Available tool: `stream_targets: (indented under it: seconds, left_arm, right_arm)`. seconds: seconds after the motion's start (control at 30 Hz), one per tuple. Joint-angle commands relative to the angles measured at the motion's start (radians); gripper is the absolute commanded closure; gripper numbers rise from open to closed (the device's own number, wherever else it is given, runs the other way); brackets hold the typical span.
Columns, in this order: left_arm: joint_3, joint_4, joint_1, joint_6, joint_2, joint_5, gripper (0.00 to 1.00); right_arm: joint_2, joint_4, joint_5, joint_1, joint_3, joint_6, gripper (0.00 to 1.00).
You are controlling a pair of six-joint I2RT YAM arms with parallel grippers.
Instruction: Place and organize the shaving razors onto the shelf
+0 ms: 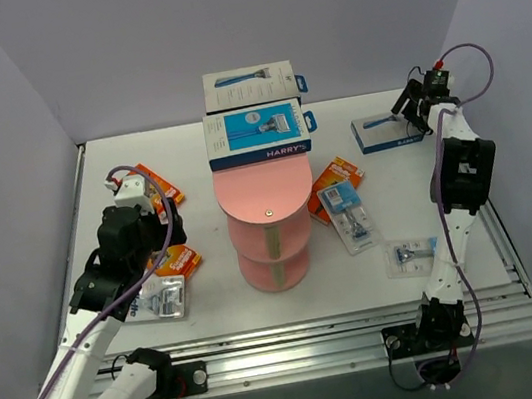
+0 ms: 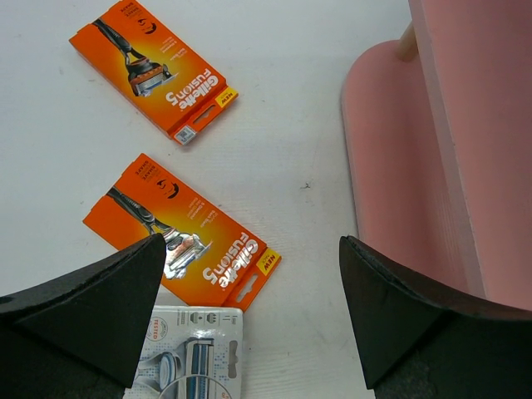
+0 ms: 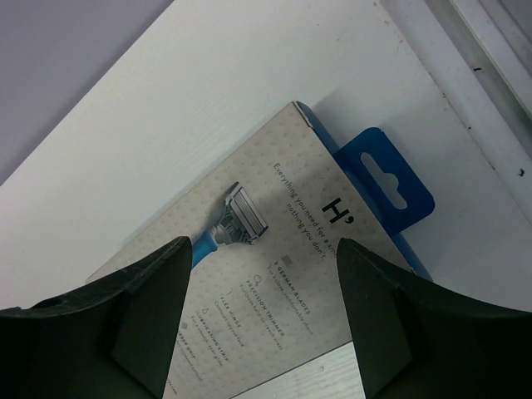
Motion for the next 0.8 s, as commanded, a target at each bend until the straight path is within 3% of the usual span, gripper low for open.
stream_targets:
  seconds: [0.0,0.47,0.77]
  left_arm:
    - [0.020,0.014,0.008,0.013,0.003,0.002,0.06]
    - [0.025,0.016,0.010,0.016,0.026,0.002,0.06]
    - [0.026,0.019,0.018,0.016,0.031,0.007,0.06]
  right_arm:
    - [-0.004,-0.006,0.067,-0.005,0.058,-0.049,0.34]
    - [0.004,0.031,0.085,-0.044,0.036,-0.104,0.34]
    - [0.024,0.033,0.042,-0.044,-0.026,-0.096,0.44]
